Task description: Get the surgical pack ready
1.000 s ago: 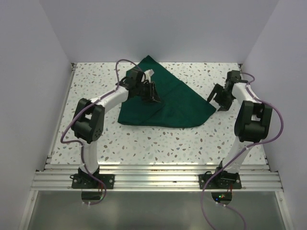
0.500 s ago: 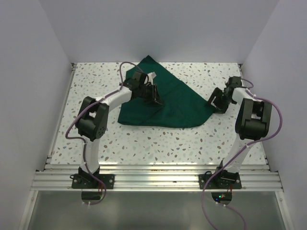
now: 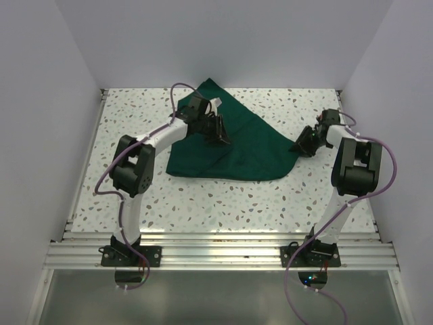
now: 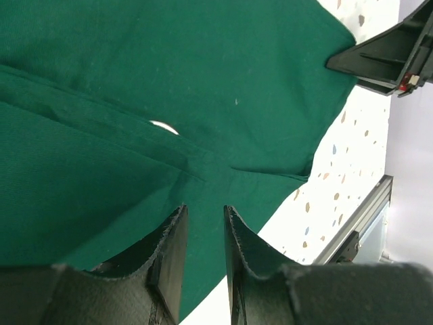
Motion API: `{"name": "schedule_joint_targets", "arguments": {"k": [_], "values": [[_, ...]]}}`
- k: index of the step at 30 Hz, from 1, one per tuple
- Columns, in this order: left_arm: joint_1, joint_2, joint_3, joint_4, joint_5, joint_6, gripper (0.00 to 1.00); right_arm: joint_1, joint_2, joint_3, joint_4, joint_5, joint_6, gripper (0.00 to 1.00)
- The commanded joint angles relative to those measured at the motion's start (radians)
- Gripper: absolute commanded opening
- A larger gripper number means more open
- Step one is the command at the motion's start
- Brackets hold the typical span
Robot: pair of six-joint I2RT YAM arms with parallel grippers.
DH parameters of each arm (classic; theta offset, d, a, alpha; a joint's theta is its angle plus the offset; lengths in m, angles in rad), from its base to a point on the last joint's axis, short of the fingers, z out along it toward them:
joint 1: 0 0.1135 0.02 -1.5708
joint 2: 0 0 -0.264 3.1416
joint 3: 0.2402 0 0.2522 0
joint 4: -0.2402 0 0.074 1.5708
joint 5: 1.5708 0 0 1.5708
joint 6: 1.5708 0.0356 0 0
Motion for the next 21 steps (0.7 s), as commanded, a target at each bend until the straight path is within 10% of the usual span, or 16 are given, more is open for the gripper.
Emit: {"name": "schedule_joint_targets", "arguments": {"k": [1, 21], "values": [[-0.003, 0.009, 0.045, -0.033, -0.013, 0.031, 0.31, 0.002, -0.042, -0.010, 0.000, 0.022, -0.007, 0.40], [0.093, -0.075, 0.024, -0.171, -0.192, 0.065, 0.20, 0.042, -0.166, 0.087, -0.084, -0.047, 0.025, 0.01]]}}
